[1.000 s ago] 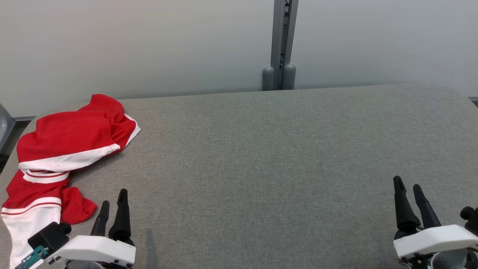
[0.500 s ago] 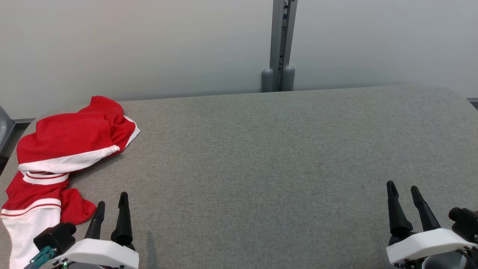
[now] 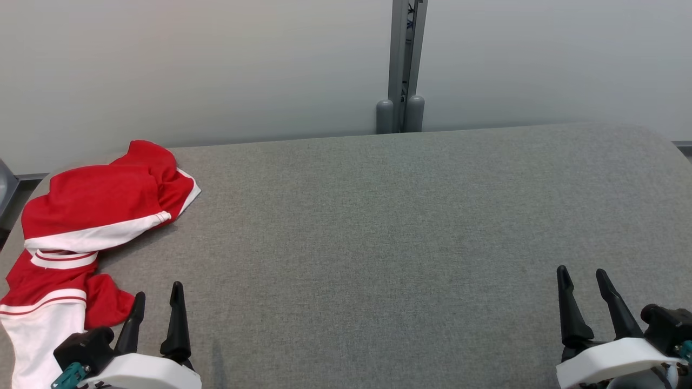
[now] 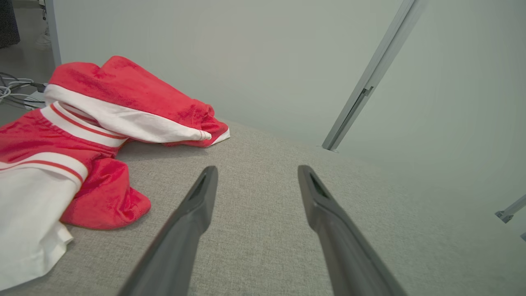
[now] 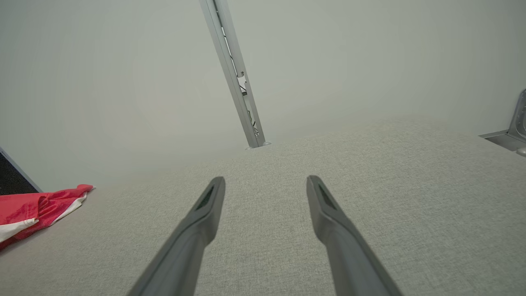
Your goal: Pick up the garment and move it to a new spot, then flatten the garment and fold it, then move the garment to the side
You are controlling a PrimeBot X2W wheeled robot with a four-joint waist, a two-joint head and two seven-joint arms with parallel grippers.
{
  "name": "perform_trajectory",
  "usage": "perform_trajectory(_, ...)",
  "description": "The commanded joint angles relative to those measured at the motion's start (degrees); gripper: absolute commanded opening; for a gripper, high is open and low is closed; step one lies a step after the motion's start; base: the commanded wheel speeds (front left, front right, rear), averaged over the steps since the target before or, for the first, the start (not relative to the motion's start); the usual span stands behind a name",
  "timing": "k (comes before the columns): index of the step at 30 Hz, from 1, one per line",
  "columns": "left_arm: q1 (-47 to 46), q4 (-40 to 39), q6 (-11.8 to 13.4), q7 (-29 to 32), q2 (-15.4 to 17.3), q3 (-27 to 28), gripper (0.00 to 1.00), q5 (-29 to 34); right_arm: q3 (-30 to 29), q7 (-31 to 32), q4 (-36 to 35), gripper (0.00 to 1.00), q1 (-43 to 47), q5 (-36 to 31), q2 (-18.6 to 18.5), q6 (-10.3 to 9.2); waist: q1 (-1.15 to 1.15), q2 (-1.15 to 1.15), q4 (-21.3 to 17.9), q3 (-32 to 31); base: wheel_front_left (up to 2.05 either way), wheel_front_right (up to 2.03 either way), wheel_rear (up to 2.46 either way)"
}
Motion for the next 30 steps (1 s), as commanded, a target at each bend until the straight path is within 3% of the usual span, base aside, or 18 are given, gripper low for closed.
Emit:
perform_trajectory(1, 0.1, -0.6, 0.0, -0.4, 0.2, 0.2, 1.0, 1.3, -0.2, -0.7, -0.6, 1.0, -0.2, -1.1, -0.3, 0.23, 0.0, 0.0, 0.0, 0.0, 0.0, 0.0, 0.0)
perform_trajectory(30, 1.6, 0.1, -0.8, -3.9, -0.4, 2.3, 1.0, 16.6, -0.9, -4.1, -1.6, 1.0, 1.4, -11.9, 0.4, 0.21, 0.0, 0.0, -0.4, -0.1, 0.0, 0.0, 0.0)
